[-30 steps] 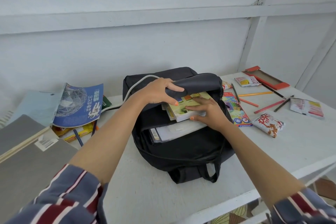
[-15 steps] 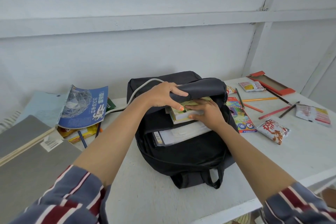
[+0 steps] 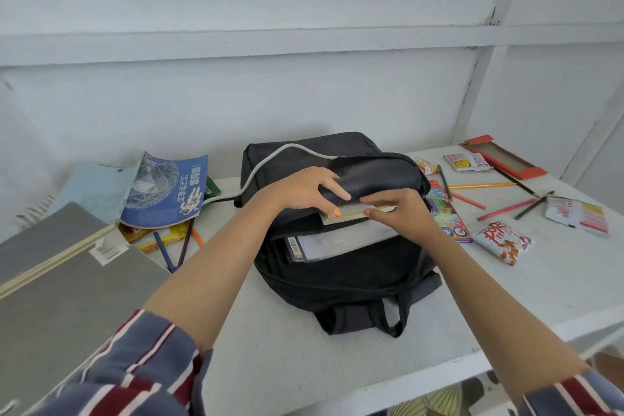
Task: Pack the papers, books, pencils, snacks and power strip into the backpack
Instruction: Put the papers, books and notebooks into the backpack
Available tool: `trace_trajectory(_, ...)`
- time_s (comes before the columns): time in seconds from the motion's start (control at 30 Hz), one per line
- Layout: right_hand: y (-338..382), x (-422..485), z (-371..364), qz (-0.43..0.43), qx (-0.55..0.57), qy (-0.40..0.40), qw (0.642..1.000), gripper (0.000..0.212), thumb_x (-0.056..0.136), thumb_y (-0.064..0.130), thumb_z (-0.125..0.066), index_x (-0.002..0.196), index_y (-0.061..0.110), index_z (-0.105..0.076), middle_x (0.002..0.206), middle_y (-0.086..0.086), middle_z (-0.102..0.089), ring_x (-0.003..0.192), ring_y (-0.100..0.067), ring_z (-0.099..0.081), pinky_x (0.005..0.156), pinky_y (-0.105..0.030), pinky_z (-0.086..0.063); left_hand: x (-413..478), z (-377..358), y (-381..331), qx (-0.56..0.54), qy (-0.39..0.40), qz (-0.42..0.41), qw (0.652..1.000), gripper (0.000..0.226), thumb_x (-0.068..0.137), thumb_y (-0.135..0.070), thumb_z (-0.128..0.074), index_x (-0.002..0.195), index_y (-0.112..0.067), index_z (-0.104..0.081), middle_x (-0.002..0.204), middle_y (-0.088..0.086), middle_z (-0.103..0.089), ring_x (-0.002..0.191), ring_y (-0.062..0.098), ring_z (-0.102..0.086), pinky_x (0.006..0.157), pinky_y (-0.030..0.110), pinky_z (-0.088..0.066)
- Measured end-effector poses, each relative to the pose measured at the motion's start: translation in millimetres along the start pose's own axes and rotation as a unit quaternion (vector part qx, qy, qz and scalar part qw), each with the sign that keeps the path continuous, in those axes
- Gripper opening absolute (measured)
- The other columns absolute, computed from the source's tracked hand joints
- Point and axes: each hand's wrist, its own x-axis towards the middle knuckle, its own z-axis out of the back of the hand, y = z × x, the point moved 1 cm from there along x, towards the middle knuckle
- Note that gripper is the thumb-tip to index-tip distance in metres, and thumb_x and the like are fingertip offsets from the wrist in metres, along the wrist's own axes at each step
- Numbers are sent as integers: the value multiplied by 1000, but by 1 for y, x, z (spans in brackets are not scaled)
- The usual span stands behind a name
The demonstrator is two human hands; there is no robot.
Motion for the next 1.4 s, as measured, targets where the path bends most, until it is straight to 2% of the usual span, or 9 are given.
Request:
trace_trajectory(0.3, 48, -14, -6, 9, 130, -5, 991, 24, 78, 6, -72, 101, 16, -70, 92, -7, -71, 86, -17, -68, 82, -23, -55, -58, 0, 7, -84, -191, 21, 978, 39, 82, -9, -68, 118, -23, -62, 129, -1, -54, 115, 19, -52, 89, 23, -38)
trace_trajectory(0.43, 78, -10, -27, 17, 163, 35, 986, 25, 79, 9, -72, 99, 23, -68, 94, -5, -70, 83, -16, -67, 79, -21, -54, -103, 2, 21, -80, -248, 64, 963, 37, 84, -12, -67, 119, -22, -62, 128, 1, -57, 111, 19, -55, 89, 28, -43)
trace_trajectory(0.6, 120, -4, -70, 48, 169, 111, 978, 30, 82, 10, -70, 111, 14, -66, 97, -6, -68, 84, -14, -65, 75, -11, -52, -169, 10, 39, -72, -322, 116, 937, 38, 85, -10, -65, 122, -15, -59, 121, -7, -56, 102, 6, -53, 73, 3, -39)
trace_trajectory(0.73, 148, 2, -118, 62, 181, 163, 968, 32, 81, 6, -69, 113, 9, -64, 95, -10, -67, 76, -12, -64, 71, -13, -51, -223, 15, 62, -87, -368, 180, 908, 36, 82, -10, -69, 117, -16, -62, 117, 2, -58, 95, 15, -58, 79, 19, -42)
trace_trajectory(0.83, 164, 5, -155, 65, 179, 201, 961, 36, 81, 3, -69, 116, 7, -62, 97, -13, -66, 80, -14, -63, 75, -15, -51, -263, 19, 80, -85, -409, 225, 881, 39, 81, -9, -69, 118, -17, -60, 109, 3, -57, 88, 17, -54, 69, 14, -42)
trace_trajectory(0.97, 187, 10, -200, 59, 185, 240, 951, 42, 81, 5, -69, 121, 8, -59, 105, -18, -65, 94, -20, -61, 92, -31, -49, -314, 24, 104, -50, -446, 287, 846, 39, 83, -10, -66, 120, -19, -58, 116, 6, -56, 93, 16, -54, 77, 21, -39)
trace_trajectory(1.07, 207, 15, -229, 60, 191, 264, 944, 47, 82, 5, -68, 127, 10, -55, 99, -10, -64, 92, -18, -60, 88, -24, -49, -346, 29, 121, -33, -466, 333, 819, 42, 83, -11, -65, 123, -17, -56, 123, 7, -53, 108, 19, -51, 92, 26, -37)
trace_trajectory(1.17, 223, 23, -256, 64, 185, 272, 942, 49, 84, 8, -67, 130, 15, -53, 112, -11, -58, 99, -19, -56, 85, -25, -46, -370, 34, 140, -12, -481, 368, 796, 50, 81, -13, -66, 129, -17, -51, 129, 9, -47, 122, 22, -44, 101, 28, -32)
trace_trajectory(1.4, 229, 47, -301, 67, 115, 292, 947, 54, 89, 16, -62, 139, 21, -42, 117, -5, -49, 114, -21, -47, 91, -26, -35, -407, 42, 170, -92, -479, 422, 764, 51, 82, -13, -65, 128, -21, -45, 114, 12, -58, 90, 23, -59, 72, 22, -43)
